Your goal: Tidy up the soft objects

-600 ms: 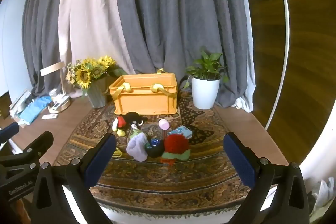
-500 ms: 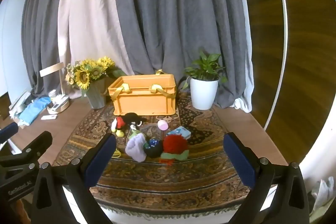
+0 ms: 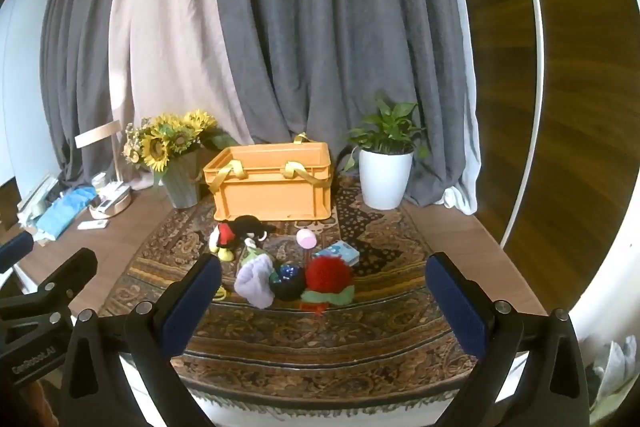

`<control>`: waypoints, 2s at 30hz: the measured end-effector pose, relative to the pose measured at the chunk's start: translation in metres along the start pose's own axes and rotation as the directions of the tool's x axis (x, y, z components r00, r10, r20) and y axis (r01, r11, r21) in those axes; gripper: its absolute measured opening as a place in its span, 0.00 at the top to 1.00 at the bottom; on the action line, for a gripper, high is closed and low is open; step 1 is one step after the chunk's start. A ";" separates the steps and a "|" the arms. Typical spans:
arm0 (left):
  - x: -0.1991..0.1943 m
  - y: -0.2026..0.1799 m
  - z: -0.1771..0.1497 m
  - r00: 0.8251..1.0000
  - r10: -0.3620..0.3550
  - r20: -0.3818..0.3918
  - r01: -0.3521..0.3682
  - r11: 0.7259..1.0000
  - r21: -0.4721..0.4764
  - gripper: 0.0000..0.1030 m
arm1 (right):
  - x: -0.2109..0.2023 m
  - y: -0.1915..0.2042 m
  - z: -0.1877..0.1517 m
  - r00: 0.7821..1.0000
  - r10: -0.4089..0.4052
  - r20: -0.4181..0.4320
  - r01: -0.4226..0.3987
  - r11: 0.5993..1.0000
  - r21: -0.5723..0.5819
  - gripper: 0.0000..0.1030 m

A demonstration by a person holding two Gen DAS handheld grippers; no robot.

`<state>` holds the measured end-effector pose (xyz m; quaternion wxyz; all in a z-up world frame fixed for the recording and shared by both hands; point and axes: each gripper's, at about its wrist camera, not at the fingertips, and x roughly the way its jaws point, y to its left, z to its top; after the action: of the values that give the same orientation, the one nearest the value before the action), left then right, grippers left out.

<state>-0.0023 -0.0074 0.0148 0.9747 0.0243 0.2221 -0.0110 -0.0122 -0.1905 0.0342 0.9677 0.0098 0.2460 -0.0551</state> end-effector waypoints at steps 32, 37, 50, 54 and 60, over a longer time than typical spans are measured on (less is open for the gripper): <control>0.005 -0.006 -0.002 1.000 0.027 0.010 -0.027 1.000 0.001 0.00 | 0.004 -0.005 -0.003 1.000 -0.001 -0.003 0.001 1.000 0.003 0.01; 0.005 -0.007 -0.003 1.000 0.028 0.011 -0.028 1.000 0.000 0.00 | 0.005 -0.005 -0.004 1.000 0.001 -0.002 -0.001 1.000 0.001 0.01; 0.006 -0.011 -0.008 1.000 0.023 0.010 -0.023 1.000 0.000 0.00 | 0.005 -0.004 -0.005 1.000 0.002 -0.004 -0.002 1.000 0.002 0.01; 0.006 -0.011 -0.007 1.000 0.023 0.011 -0.023 1.000 0.000 0.00 | 0.005 -0.003 -0.005 1.000 0.002 -0.003 -0.002 1.000 0.002 0.01; 0.006 -0.011 -0.008 1.000 0.024 0.011 -0.024 1.000 -0.001 0.00 | 0.004 -0.002 -0.004 1.000 0.001 -0.004 -0.001 1.000 0.001 0.01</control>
<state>-0.0005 -0.0183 0.0049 0.9760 0.0262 0.2162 0.0006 -0.0110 -0.1927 0.0289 0.9672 0.0106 0.2478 -0.0545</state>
